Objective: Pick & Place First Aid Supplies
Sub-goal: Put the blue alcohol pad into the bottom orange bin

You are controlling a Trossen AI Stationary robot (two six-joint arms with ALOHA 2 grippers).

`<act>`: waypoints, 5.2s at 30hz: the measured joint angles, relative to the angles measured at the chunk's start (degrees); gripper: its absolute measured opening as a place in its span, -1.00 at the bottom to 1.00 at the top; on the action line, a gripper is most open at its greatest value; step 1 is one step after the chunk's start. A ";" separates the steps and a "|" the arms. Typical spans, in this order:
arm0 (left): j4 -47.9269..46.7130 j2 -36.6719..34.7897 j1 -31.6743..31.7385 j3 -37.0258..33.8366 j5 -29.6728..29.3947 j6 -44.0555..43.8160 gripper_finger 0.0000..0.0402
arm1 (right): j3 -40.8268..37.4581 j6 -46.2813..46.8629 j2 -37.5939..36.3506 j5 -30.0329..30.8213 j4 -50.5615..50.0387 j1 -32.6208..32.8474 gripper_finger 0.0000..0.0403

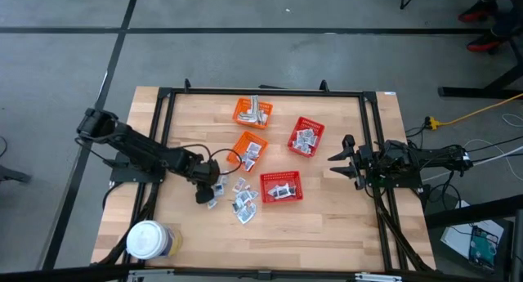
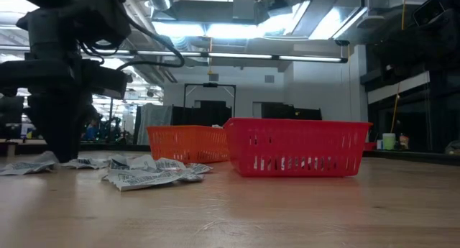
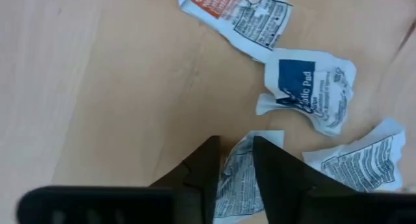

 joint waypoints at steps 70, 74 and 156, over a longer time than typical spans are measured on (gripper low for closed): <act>104.62 -14.27 -0.41 -0.38 25.89 6.25 -0.98 | 0.00 -0.01 -0.01 0.00 -0.02 0.00 -0.19; 94.47 -14.22 2.11 -0.38 20.07 -0.95 -0.98 | 0.00 0.00 0.00 0.00 -0.02 0.00 -0.19; 7.27 -6.16 -1.15 4.65 -7.34 -7.82 -0.46 | 0.00 0.00 0.00 0.00 -0.02 -0.02 -0.19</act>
